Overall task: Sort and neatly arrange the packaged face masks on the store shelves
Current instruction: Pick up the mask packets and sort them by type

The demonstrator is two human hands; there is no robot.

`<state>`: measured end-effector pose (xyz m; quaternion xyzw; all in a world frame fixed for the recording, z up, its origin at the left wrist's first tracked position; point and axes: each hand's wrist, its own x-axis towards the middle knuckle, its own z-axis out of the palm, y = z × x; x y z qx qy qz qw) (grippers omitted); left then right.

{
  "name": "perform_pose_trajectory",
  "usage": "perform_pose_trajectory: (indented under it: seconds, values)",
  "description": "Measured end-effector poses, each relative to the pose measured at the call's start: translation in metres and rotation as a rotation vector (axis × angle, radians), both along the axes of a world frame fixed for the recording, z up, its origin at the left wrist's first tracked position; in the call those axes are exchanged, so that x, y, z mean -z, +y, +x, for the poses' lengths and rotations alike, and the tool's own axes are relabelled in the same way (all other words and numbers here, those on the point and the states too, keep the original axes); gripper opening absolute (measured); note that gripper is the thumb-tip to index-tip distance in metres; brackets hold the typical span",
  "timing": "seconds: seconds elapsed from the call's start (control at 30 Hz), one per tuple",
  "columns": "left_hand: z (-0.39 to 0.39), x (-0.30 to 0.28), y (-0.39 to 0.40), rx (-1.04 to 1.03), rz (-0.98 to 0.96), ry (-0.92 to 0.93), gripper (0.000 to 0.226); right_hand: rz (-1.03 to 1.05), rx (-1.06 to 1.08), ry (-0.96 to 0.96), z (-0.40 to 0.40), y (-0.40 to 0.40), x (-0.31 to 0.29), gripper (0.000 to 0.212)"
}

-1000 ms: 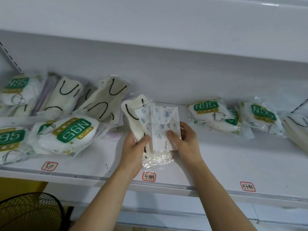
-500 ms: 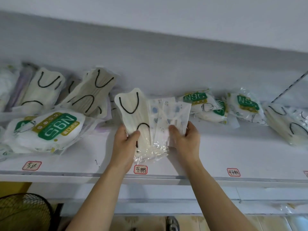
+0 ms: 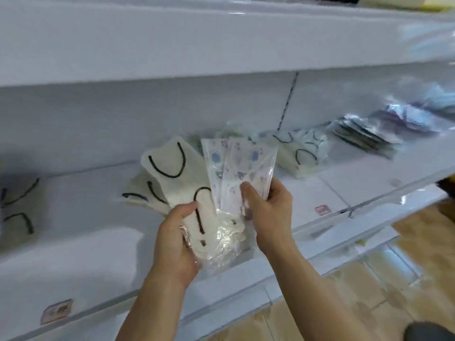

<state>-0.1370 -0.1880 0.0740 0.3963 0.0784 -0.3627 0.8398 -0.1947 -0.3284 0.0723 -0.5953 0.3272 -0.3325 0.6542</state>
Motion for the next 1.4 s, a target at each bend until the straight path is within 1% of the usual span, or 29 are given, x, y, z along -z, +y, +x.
perform_pose_trajectory:
  seconds: [0.07, 0.17, 0.27, 0.33, 0.47, 0.6, 0.7, 0.87, 1.03, 1.17, 1.2, 1.3, 1.4]
  values:
    - [-0.022, 0.002, -0.056, 0.045, -0.002, 0.0, 0.013, 0.023, 0.068, 0.0, -0.037, -0.05, 0.001, 0.008]
    - [-0.064, 0.011, -0.148, 0.179, 0.096, 0.001, 0.017, 0.075, 0.14, 0.01, -0.099, -0.134, 0.006, 0.02]
    - [-0.107, 0.018, -0.237, 0.226, 0.231, -0.014, 0.041, 0.114, 0.21, -0.001, -0.161, -0.215, 0.011, 0.028]
    - [-0.133, 0.022, -0.291, 0.237, 0.267, -0.057, 0.048, 0.132, 0.263, -0.009, -0.199, -0.262, 0.012, 0.03]
    - [-0.171, 0.024, -0.38, 0.272, 0.301, -0.163, 0.029, 0.127, 0.348, 0.0, -0.263, -0.342, 0.012, 0.029]
    - [-0.191, 0.015, -0.448, 0.308, 0.302, -0.272, 0.025, 0.16, 0.455, -0.008, -0.305, -0.409, 0.022, 0.023]
    - [-0.193, 0.014, -0.495, 0.332, 0.312, -0.328, 0.026, 0.188, 0.521, -0.038, -0.318, -0.45, 0.03, 0.024]
    - [-0.189, 0.024, -0.586, 0.365, 0.319, -0.364, 0.032, 0.191, 0.547, -0.043, -0.32, -0.532, 0.04, 0.026]
    - [-0.19, 0.018, -0.69, 0.382, 0.329, -0.352, 0.03, 0.169, 0.617, -0.021, -0.326, -0.634, 0.023, 0.03]
    - [-0.187, 0.008, -0.765, 0.373, 0.324, -0.366, 0.045, 0.195, 0.66, -0.045, -0.338, -0.706, 0.008, 0.033]
    - [-0.188, 0.007, -0.779, 0.367, 0.321, -0.376, 0.044, 0.2, 0.66, -0.042, -0.339, -0.723, 0.008, 0.033]
    - [-0.192, 0.009, -0.813, 0.356, 0.307, -0.413, 0.03, 0.197, 0.6, -0.016, -0.327, -0.79, 0.008, 0.03]
    - [-0.2, 0.015, -0.842, 0.328, 0.287, -0.444, 0.027, 0.093, 0.524, 0.05, -0.298, -0.884, 0.0, 0.024]
